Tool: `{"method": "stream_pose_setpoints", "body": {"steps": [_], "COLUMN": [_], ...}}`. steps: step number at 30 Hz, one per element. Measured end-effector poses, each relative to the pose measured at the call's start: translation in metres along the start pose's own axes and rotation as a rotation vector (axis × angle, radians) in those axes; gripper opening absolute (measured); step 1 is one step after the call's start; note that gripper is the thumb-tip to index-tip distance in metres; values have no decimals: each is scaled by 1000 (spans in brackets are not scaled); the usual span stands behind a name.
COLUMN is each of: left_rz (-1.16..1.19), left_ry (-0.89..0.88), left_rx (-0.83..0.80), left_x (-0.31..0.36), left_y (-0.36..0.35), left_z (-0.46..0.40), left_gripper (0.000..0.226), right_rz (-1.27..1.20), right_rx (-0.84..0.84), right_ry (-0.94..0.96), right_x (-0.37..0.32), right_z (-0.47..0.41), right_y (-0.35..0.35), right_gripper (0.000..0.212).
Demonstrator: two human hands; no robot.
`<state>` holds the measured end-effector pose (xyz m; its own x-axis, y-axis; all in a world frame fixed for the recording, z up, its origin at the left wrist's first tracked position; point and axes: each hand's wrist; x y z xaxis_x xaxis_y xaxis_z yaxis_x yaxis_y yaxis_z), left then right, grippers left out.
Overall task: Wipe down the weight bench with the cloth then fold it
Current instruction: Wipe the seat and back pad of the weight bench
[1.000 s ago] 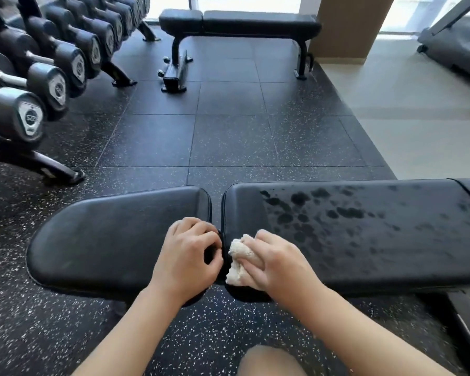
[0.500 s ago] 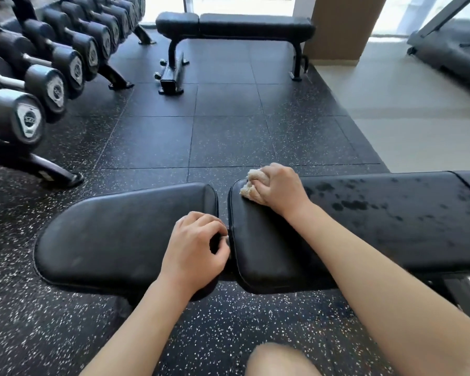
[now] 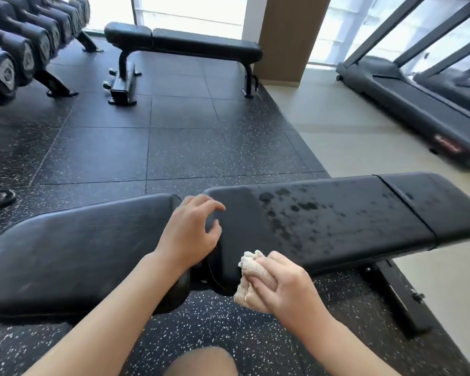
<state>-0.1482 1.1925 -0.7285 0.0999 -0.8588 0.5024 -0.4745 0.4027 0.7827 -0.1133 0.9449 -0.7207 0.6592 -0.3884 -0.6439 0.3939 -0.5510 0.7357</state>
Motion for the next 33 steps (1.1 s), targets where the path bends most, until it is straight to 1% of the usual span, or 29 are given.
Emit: {"method": "stream_pose_setpoints", "body": {"steps": [6,10,14,16,18,22,29,31,33], "left_rz": [0,-3,10,23,30,35,10,7,4], "left_ry": [-95,-113,-108,-100,-91,-107,-122,-127,-127], "left_rx": [-19,-44,-53,-50,-42,-34,-56,-58,-62], "left_x": [-14,-14,-16,-17,-17,-19,-18,-17,-17], "left_y": [-19,-22,-27,-29,-31,-29,-24,-23,-23], "left_z": [-8,-11,-12,-14,-15,-14,-15,-14,-14], "left_gripper": [27,28,28,29,29,28,26,25,24], "right_rz": [54,98,185,197,194,217,304,338,329], "right_rx": [39,120,48,31,36,43,104,86,75], "right_ry": [3,-54,-79,-81,-70,-50,-123,-139,-112], "right_x": [3,16,37,46,53,66,83,82,82], "right_z": [2,-31,-88,-105,-115,-144,-232,-240,-228], "right_y": [2,4,17,18,17,14,1,0,5], "right_gripper": [21,18,16,18,22,21,29,29,29]}}
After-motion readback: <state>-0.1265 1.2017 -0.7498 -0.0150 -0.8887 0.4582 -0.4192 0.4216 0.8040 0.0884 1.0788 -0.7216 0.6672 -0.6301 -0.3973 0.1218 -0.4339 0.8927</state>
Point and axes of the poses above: each hand's wrist, its own z-axis away from the middle knuckle, its own y-axis out of the back of the hand, x = y × z, and after that the axes turned 7 degrees about -z, right-handed
